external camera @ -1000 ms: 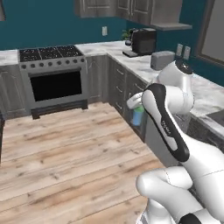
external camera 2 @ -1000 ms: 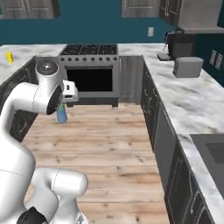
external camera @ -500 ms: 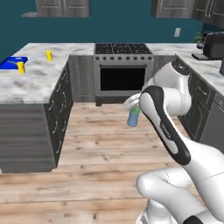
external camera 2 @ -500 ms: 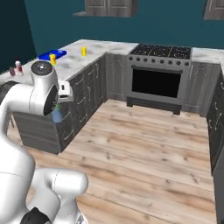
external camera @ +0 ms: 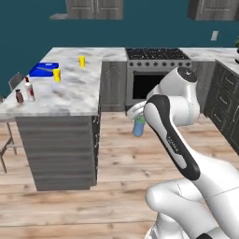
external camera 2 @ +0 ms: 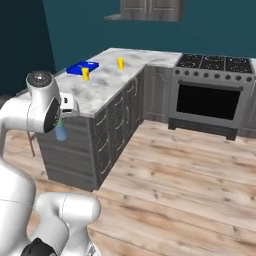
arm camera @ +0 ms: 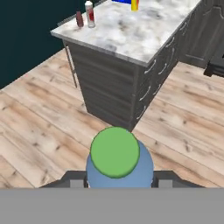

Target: Place the drinks on the dining counter in a tight cluster.

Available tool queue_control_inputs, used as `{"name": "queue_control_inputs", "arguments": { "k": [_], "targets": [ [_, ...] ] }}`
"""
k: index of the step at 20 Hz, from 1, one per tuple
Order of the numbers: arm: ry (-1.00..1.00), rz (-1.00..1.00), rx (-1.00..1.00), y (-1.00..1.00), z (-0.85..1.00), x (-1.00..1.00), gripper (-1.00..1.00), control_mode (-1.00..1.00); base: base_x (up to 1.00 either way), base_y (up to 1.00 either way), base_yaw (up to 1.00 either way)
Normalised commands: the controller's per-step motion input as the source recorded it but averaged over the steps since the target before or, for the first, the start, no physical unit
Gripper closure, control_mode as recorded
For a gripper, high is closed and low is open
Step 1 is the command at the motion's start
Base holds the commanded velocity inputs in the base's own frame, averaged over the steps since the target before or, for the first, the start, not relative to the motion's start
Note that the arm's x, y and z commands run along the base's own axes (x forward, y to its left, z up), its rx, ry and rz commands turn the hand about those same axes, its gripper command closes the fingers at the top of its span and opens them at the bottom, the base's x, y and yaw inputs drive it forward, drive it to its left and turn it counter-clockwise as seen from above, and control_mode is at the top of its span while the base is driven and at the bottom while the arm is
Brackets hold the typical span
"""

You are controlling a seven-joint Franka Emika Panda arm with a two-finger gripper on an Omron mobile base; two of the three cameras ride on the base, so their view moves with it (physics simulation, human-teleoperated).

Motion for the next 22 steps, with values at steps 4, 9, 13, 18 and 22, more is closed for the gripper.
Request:
{"name": "queue_control_inputs", "arguments": {
  "k": [4,9,13,18,22],
  "targets": [
    [0.00,0.00,0.00,0.00,0.00,0.00,1.00,1.00,0.78,1.00,-0.08],
    [0.00,0.00,0.00,0.00,0.00,0.00,1.00,1.00,0.85,1.00,-0.19],
    [0.00,0.00,0.00,0.00,0.00,0.00,1.00,1.00,0.74,0.99,-0.28],
    [0.00,0.00,0.00,0.00,0.00,0.00,1.00,1.00,0.63,0.70,-0.28],
    [0.00,0.00,0.00,0.00,0.00,0.00,1.00,1.00,0.43,0.06,-0.30]
  ]
}}
